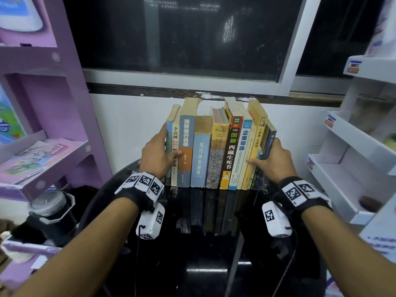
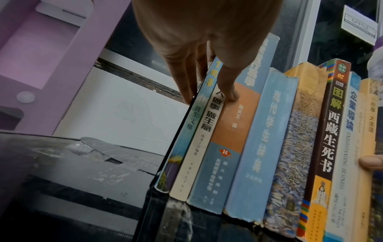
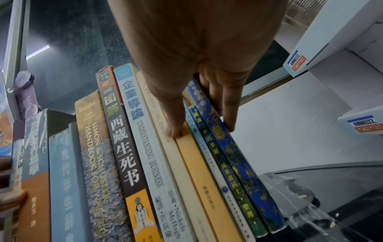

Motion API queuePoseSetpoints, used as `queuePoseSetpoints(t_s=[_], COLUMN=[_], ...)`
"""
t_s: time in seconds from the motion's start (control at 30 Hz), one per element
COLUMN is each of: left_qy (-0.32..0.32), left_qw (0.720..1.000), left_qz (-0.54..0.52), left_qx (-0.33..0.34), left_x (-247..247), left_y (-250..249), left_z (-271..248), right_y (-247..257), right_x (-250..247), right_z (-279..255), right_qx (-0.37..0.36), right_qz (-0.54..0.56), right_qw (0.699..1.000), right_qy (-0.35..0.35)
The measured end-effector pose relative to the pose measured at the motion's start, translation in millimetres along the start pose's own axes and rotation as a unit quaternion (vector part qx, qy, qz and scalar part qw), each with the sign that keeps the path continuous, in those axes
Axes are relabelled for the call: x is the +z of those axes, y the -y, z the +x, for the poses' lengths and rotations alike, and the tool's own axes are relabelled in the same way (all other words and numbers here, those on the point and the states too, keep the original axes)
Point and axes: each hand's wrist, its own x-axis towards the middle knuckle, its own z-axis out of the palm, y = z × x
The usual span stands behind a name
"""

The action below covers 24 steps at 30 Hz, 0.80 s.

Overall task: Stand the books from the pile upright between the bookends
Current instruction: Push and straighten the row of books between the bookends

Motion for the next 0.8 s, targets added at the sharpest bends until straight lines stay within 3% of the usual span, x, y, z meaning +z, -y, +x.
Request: queuePoseSetpoints(t_s=[0.2,0.5,0.7,0.8], left_qy=[0.001,0.036,0.048,0.057], left_qw=[0.999,0.999,0.997,0.996], left_qz=[-0.021,-0.022,-0.063,-0.065], left_qx=[-0.026,0.001,0.021,0.019], left_x=[-0.1,-10.8,-27.6,-36.8], left_y=[-1.8,-1.5,-2.3,-4.7], left_z=[-0.6,2.9,14.4,20.5], right_y=[-0.8,-6.4,-2.9,13.0], right_x=[2.6,1.5,4.4,6.0], right_z=[0.4,-0.2,-5.8,-8.7], right_qx=[0.004,0.006,-0.09,-0.156], right_qz=[0.005,-0.009,0.018,-0.065], right_qw=[1.0,1.0,0.989,0.972], right_qy=[-0.01,0.017,-0.113,-0.164])
